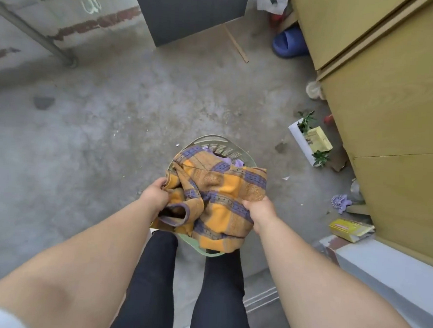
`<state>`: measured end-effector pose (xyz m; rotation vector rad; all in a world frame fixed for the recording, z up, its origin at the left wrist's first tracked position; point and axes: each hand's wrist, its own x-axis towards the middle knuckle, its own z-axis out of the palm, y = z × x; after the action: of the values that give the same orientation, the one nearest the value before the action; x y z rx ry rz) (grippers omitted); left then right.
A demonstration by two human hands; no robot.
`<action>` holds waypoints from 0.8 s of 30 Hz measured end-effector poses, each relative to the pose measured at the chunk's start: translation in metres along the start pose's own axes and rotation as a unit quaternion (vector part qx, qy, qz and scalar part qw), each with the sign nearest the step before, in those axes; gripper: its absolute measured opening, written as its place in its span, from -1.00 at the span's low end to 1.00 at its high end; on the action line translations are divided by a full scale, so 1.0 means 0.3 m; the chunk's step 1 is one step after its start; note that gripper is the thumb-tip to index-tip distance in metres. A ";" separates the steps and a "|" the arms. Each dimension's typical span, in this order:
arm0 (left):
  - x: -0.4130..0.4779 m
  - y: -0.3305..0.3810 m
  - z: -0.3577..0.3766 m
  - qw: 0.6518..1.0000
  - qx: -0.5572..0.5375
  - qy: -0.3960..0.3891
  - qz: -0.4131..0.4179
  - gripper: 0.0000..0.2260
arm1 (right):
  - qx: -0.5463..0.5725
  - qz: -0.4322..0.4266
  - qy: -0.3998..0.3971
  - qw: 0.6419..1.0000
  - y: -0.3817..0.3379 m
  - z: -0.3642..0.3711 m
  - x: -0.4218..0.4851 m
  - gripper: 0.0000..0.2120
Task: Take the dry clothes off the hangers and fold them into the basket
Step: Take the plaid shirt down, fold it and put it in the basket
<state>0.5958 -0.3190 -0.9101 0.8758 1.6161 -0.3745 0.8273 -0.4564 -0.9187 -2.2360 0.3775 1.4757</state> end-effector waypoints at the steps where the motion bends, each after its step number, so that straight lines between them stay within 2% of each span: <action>1: 0.025 -0.002 0.009 1.000 0.012 -0.002 -0.001 -0.50 | -0.004 0.003 0.007 1.000 0.003 0.006 0.015 -0.62; 4: 0.062 0.015 0.032 0.993 0.115 0.014 0.019 -0.37 | -0.046 -0.011 0.069 0.997 0.014 0.011 0.058 -0.37; 6: 0.072 0.032 0.030 0.976 0.205 0.066 -0.015 -0.26 | -0.101 -0.015 0.111 0.989 0.018 0.015 0.074 -0.29; 9: 0.079 0.044 0.026 0.967 0.199 0.149 -0.050 -0.33 | -0.156 -0.010 0.100 0.983 0.024 0.037 0.093 -0.36; 12: 0.058 0.057 0.062 0.933 0.279 0.214 0.072 -0.46 | -0.181 -0.011 0.044 0.982 0.025 0.066 0.106 -0.48; 13: 0.066 0.052 0.085 0.924 0.303 0.201 0.119 -0.51 | -0.192 -0.008 0.026 0.981 0.026 0.075 0.110 -0.50; 15: 0.082 0.034 0.145 0.919 0.338 0.091 0.180 -0.63 | -0.211 -0.011 -0.005 0.977 0.029 0.088 0.118 -0.54; 17: 0.106 0.023 0.210 0.910 0.377 -0.050 0.164 -0.62 | -0.231 -0.019 -0.029 0.972 0.030 0.106 0.141 -0.56; 19: 0.141 0.016 0.270 0.882 0.437 -0.129 0.117 -0.52 | -0.251 -0.029 -0.050 0.966 0.029 0.126 0.160 -0.55; 21: 0.178 0.018 0.318 0.862 0.476 -0.146 0.090 -0.49 | -0.299 -0.054 -0.072 0.950 0.025 0.152 0.191 -0.50; 24: 0.263 -0.007 0.368 0.875 0.458 -0.146 0.062 -0.46 | -0.362 -0.103 -0.109 0.920 0.019 0.205 0.270 -0.36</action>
<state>0.6704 -0.3680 -1.0125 1.5283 1.0444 -1.1763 0.8076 -0.4300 -1.0150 -2.4759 -0.5550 1.9289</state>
